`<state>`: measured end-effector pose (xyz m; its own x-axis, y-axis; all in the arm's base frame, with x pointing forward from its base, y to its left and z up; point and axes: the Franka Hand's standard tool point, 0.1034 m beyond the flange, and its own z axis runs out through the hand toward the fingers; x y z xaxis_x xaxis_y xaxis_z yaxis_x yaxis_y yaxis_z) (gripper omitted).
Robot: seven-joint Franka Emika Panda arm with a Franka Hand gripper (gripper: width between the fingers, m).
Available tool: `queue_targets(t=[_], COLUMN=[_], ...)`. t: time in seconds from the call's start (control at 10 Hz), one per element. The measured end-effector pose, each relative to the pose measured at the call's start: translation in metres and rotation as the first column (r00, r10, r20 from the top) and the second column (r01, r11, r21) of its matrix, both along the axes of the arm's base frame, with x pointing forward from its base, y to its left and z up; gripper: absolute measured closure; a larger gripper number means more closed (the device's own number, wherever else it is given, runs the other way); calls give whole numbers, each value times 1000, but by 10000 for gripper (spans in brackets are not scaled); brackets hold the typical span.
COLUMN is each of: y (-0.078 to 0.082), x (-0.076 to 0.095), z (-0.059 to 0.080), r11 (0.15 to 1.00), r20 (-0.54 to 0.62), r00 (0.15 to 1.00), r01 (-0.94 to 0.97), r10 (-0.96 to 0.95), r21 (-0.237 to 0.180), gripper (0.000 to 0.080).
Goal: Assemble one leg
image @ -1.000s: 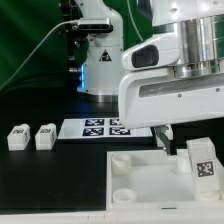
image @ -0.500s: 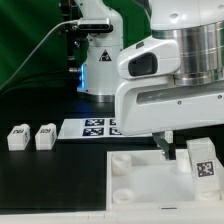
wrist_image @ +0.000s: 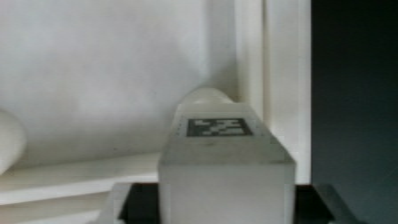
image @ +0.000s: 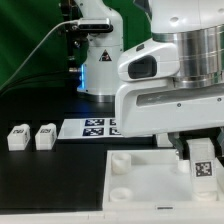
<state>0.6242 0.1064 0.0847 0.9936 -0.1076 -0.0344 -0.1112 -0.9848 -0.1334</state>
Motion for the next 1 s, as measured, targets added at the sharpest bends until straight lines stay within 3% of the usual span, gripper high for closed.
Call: queue_targets(t=[0.1, 0.4, 0.6, 0.8, 1.0], y=[0, 2, 1, 1, 4], x=[0, -1, 1, 2, 3], z=[0, 0, 0, -1, -2], r11=[1000, 928, 728, 409, 257], r20=[-2, -52, -111, -176, -175], r00=[1000, 926, 722, 397, 243], r01=[12, 373, 685, 912, 964], r10=[-12, -373, -683, -901, -954], r21=[0, -15, -22, -40, -63], gripper=[508, 508, 508, 508, 508])
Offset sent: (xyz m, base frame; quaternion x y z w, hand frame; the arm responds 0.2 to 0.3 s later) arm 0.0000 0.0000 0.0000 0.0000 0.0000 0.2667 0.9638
